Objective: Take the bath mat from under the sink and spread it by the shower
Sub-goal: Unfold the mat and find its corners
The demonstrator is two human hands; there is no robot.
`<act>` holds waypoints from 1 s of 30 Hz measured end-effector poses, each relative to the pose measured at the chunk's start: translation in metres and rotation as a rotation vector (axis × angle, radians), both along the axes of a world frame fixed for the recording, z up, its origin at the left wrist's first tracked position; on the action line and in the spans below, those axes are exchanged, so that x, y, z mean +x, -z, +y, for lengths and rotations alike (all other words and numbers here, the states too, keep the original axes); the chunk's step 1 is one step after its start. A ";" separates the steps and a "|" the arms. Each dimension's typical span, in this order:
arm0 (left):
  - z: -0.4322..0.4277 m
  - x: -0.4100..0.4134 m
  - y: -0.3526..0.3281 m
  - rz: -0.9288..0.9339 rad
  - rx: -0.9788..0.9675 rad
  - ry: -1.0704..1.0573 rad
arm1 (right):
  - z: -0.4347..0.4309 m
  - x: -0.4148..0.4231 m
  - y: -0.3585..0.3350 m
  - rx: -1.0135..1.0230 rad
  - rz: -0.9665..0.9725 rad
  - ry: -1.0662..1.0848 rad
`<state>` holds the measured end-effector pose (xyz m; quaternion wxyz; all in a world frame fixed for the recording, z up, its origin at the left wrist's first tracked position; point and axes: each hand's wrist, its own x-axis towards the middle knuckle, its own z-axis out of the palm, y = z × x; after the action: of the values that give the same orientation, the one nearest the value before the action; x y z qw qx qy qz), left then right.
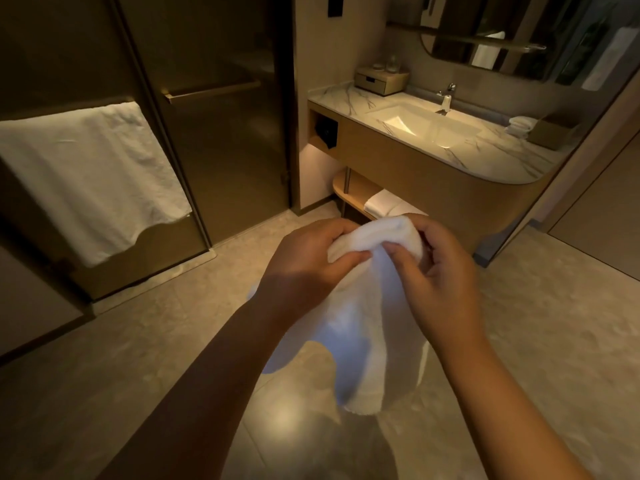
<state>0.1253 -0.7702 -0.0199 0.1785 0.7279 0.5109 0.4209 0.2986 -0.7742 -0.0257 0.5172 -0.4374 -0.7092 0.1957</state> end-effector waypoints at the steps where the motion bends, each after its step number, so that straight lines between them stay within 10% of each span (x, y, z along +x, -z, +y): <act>1: 0.002 0.000 -0.001 0.013 0.001 0.004 | 0.002 0.000 -0.001 -0.013 0.022 0.003; 9: 0.006 -0.025 0.018 0.135 -0.129 -0.106 | 0.014 0.019 -0.004 -0.054 0.176 0.105; 16: 0.013 -0.023 0.006 0.204 -0.108 -0.059 | 0.020 0.034 -0.015 -0.044 -0.365 0.027; 30: 0.006 -0.029 0.003 0.166 -0.136 -0.101 | 0.024 0.035 -0.022 -0.045 -0.728 0.060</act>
<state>0.0968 -0.7641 -0.0233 0.1630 0.7200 0.5872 0.3320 0.3334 -0.7499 -0.0037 0.2266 -0.5101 -0.8293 0.0273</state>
